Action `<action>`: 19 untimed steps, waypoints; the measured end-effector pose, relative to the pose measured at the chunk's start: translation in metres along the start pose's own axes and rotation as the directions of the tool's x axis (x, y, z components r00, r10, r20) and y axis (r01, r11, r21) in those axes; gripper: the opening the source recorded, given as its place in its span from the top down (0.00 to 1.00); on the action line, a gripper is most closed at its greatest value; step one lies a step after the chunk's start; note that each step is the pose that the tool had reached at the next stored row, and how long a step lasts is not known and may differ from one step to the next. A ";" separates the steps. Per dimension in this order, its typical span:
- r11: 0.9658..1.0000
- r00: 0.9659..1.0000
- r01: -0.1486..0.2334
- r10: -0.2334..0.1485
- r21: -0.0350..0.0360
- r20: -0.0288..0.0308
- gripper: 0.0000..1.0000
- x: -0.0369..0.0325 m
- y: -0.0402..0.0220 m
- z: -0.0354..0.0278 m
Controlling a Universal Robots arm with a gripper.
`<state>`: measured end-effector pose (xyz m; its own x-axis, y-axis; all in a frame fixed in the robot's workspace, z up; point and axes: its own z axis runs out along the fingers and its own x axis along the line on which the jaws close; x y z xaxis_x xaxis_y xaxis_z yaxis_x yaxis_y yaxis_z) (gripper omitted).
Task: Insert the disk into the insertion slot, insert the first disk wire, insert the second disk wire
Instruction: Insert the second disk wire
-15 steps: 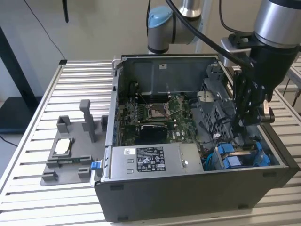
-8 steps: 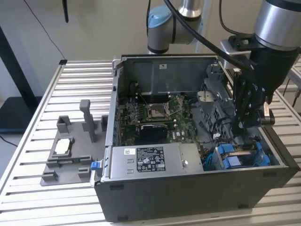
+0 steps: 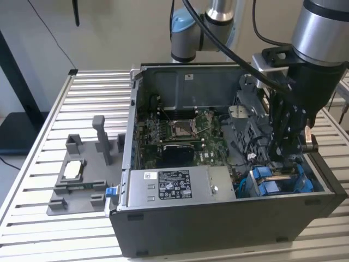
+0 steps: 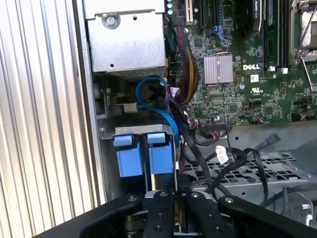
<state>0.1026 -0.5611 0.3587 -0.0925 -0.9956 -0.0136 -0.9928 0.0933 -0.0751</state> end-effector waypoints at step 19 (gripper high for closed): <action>0.997 0.998 0.054 -0.055 0.056 0.009 0.84 0.0013 0.0027 0.0166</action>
<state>0.1011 -0.5621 0.3419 -0.0371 -0.9991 -0.0179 -0.9906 0.0392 -0.1312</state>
